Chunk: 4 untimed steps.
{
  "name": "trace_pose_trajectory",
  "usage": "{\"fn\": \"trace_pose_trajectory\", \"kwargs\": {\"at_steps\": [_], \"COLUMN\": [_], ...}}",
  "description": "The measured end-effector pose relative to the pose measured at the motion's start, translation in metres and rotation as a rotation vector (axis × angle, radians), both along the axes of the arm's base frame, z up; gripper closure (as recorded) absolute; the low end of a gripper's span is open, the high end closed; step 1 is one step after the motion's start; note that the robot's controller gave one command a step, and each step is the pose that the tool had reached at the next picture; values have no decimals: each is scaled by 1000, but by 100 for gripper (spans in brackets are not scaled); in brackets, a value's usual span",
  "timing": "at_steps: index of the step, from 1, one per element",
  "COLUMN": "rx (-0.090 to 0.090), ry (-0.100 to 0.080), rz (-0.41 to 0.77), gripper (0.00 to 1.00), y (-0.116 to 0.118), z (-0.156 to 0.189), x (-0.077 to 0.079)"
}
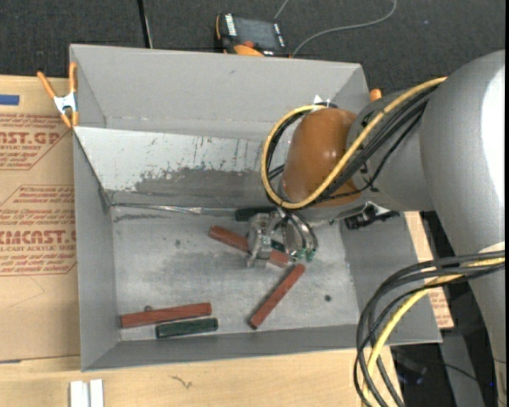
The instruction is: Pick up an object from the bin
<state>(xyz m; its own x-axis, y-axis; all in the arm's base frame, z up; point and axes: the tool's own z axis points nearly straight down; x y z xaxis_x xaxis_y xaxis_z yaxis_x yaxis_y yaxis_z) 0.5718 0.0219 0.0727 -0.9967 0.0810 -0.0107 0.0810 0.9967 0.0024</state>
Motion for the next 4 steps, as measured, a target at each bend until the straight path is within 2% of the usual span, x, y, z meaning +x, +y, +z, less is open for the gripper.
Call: {"fn": "trace_pose_trajectory", "kwargs": {"at_steps": [1,2,3,4], "rx": [0,-5,-2,-2], "ry": [9,10,10,2], "rz": [0,-50,-24,54], "gripper": [0,0,0,0], "y": [0,-97,-94,-63], "z": [-2,20,-4,-2], "x": [-3,-28,-51,-87]}}
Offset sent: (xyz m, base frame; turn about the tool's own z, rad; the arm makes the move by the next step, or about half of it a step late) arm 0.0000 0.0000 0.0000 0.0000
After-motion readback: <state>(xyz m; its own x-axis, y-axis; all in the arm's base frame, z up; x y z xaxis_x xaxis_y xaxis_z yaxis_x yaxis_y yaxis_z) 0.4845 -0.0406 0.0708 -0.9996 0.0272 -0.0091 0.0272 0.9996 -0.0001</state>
